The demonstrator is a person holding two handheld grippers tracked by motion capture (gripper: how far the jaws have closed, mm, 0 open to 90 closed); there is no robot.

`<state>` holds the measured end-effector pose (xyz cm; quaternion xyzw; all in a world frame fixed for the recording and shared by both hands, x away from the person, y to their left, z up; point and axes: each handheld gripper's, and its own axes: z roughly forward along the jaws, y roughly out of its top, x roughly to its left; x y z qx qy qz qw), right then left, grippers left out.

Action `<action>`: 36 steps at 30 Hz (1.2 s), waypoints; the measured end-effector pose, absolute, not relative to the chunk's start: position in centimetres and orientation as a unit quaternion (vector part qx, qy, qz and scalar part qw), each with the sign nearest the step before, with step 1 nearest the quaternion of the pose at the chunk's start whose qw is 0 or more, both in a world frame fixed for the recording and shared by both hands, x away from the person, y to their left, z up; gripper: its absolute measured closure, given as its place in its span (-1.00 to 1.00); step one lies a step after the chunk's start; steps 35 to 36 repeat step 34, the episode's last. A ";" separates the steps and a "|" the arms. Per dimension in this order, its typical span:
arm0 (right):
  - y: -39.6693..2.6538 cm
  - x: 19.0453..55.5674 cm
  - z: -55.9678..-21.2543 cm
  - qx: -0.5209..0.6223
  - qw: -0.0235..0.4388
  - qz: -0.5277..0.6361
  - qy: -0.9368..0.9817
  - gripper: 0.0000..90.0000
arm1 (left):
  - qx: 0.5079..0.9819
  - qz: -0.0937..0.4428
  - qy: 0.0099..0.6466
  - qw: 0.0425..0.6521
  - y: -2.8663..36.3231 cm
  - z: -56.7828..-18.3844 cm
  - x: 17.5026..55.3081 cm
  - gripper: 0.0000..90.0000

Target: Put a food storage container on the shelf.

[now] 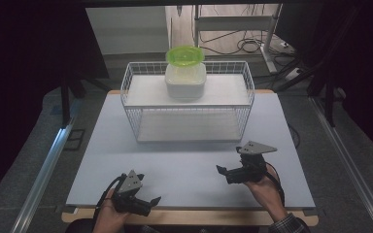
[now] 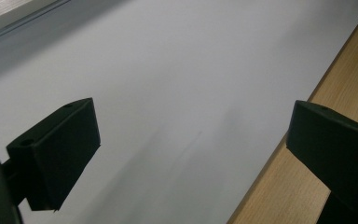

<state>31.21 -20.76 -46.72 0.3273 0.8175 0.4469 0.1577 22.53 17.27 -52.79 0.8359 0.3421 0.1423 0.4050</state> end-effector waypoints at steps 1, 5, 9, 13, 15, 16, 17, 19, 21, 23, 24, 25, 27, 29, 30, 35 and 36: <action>-20.8 31.1 -46.8 0.327 0.158 0.446 0.818 -1.00 | 0.836 0.142 0.342 0.405 17.3 -52.8 22.5 -0.95; -21.1 30.6 -47.3 0.328 0.158 0.439 0.821 -1.00 | 0.836 0.142 0.342 0.404 17.3 -52.8 22.5 -0.95; -21.5 30.2 -47.9 0.329 0.159 0.429 0.826 -1.00 | 0.836 0.142 0.342 0.404 17.3 -52.8 22.6 -0.95; -21.7 29.9 -48.5 0.333 0.159 0.417 0.831 -1.00 | 0.837 0.142 0.342 0.403 17.3 -52.9 22.6 -0.95; -21.8 29.8 -48.7 0.334 0.159 0.413 0.832 -1.00 | 0.837 0.142 0.342 0.403 17.2 -52.9 22.6 -0.95; -21.9 29.8 -48.8 0.334 0.159 0.411 0.833 -1.00 | 0.837 0.142 0.343 0.403 17.2 -52.9 22.6 -0.95; -21.9 29.7 -48.9 0.335 0.159 0.408 0.834 -1.00 | 0.837 0.142 0.343 0.403 17.2 -52.9 22.6 -0.95; -21.9 29.5 -49.2 0.336 0.158 0.404 0.836 -1.00 | 0.837 0.142 0.344 0.403 17.3 -52.9 22.6 -0.95; -22.0 29.4 -49.4 0.336 0.157 0.398 0.839 -1.00 | 0.836 0.142 0.344 0.402 17.3 -52.9 22.6 -0.95; -22.1 29.3 -49.6 0.337 0.155 0.394 0.841 -1.00 | 0.836 0.142 0.345 0.402 17.3 -52.9 22.6 -0.95; -22.1 29.3 -49.7 0.339 0.153 0.392 0.842 -1.00 | 0.836 0.142 0.345 0.401 17.3 -52.9 22.6 -0.95; -22.2 29.2 -49.9 0.340 0.150 0.389 0.843 -1.00 | 0.837 0.142 0.345 0.401 17.3 -52.9 22.6 -0.95; -22.2 29.1 -50.1 0.342 0.147 0.386 0.844 -1.00 | 0.837 0.142 0.346 0.400 17.3 -52.9 22.6 -0.95; -22.3 29.1 -50.3 0.343 0.144 0.381 0.847 -1.00 | 0.836 0.142 0.347 0.400 17.3 -52.9 22.6 -0.95; -22.3 29.0 -50.4 0.343 0.144 0.378 0.848 -1.00 | 0.836 0.142 0.347 0.400 17.3 -52.9 22.6 -0.95; -22.2 29.1 -50.5 0.344 0.143 0.373 0.850 -1.00 | 0.835 0.140 0.348 0.402 17.3 -52.9 22.7 -0.95; -22.2 29.1 -50.5 0.344 0.143 0.373 0.850 -1.00 | 0.835 0.140 0.348 0.402 17.3 -52.9 22.7 -0.95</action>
